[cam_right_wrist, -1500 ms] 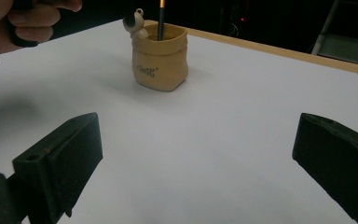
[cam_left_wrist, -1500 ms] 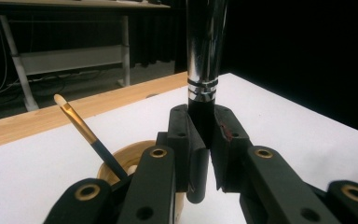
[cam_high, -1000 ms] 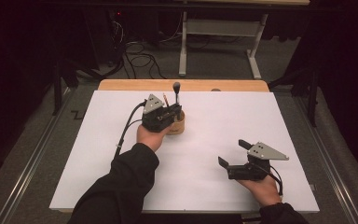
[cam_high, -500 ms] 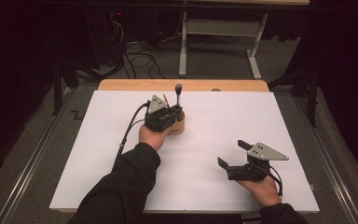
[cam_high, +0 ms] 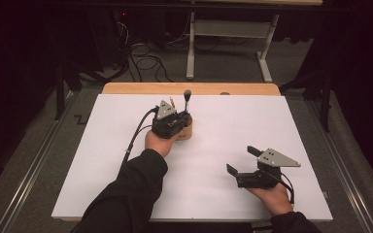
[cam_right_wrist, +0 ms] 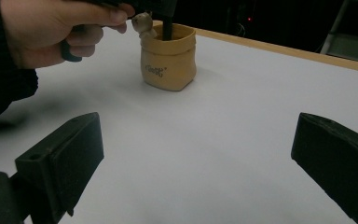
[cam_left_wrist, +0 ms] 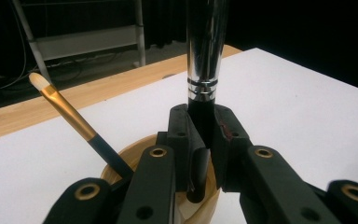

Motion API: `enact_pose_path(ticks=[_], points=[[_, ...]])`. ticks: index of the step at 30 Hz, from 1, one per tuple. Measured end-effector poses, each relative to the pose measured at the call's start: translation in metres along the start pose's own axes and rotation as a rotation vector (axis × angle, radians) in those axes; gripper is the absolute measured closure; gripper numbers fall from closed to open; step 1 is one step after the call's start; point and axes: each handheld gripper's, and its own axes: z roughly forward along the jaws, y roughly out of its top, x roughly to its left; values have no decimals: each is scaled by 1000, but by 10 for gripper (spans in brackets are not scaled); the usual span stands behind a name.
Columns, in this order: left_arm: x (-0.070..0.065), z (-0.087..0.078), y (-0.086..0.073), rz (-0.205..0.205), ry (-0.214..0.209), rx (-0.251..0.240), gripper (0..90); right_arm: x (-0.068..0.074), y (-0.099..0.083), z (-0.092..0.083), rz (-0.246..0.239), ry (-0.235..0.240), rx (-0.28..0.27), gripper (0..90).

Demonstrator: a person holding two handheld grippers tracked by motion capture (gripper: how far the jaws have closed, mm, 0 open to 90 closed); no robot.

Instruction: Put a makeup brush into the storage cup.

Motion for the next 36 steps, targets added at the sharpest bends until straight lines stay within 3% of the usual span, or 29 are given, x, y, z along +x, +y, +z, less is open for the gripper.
enact_pose_path(ticks=[20, 36], points=[[-3, 4, -6, 24, 4, 30, 791, 1, 0, 0, -1, 6, 2, 38], [-2, 2, -4, 31, -3, 27, 788, 4, -1, 2, -6, 14, 11, 43]])
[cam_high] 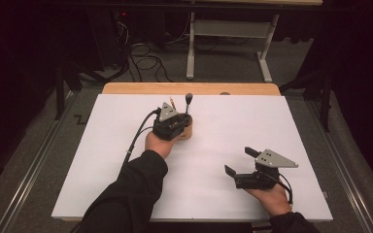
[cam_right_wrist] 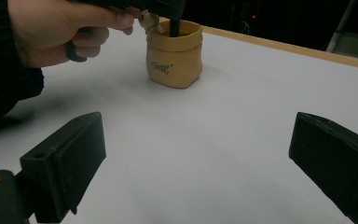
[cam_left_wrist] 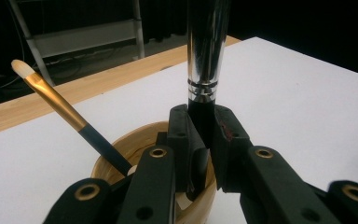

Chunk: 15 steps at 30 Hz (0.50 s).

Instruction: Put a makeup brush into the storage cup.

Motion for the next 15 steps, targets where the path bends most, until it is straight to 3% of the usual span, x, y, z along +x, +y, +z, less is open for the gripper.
enact_pose_path(ticks=[2, 4, 7, 15], points=[[-1, -1, 1, -5, -12, -12, 746, 0, 0, 0, 0, 0, 0, 44], [-3, -2, 2, 2, -10, -24, 614, 0, 0, 0, 0, -1, 1, 46], [-5, -3, 4, -4, -14, -33, 529, 0, 0, 0, 2, -2, 3, 48], [-3, -6, 6, -11, -1, -35, 461, 1, 0, 1, 3, -1, 5, 48]])
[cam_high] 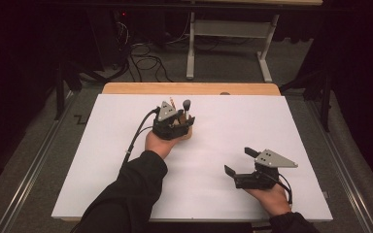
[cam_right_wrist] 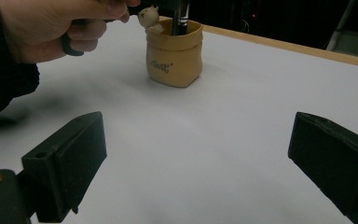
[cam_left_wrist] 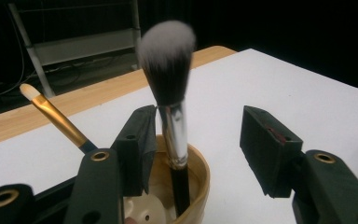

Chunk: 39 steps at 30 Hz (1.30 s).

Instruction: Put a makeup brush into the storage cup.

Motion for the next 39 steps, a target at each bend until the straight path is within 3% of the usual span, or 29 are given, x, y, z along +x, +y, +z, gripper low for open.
enact_pose_path(ticks=[17, 25, 31, 39], points=[[1, -4, 2, -8, -1, 14, 410, 0, 0, 1, 0, 0, 3, 48], [0, -10, 4, -17, -11, 28, 340, -1, -1, 0, -2, -2, 1, 48], [-1, -17, 5, -37, -21, 21, 241, 0, -2, -2, -3, -8, 4, 48], [5, -24, 2, -49, -1, 32, 160, 0, -4, -5, 0, -19, 6, 48]])
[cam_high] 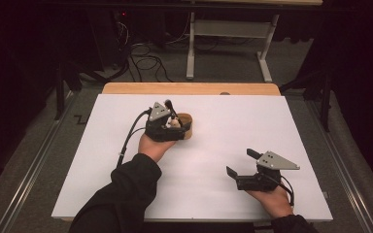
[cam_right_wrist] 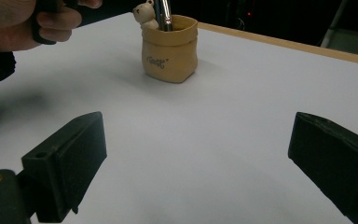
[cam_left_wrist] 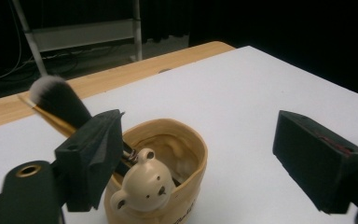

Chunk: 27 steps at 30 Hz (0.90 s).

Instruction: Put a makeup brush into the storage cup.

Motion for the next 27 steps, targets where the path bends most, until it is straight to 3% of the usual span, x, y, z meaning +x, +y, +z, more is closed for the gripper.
enact_pose_path(ticks=[6, 27], points=[[4, -5, -4, -8, 6, 23, 66, 0, -1, 2, 0, 1, 7, 48], [15, -36, -28, -15, 33, 49, 3, 3, 0, 3, -10, 1, 12, 48]])
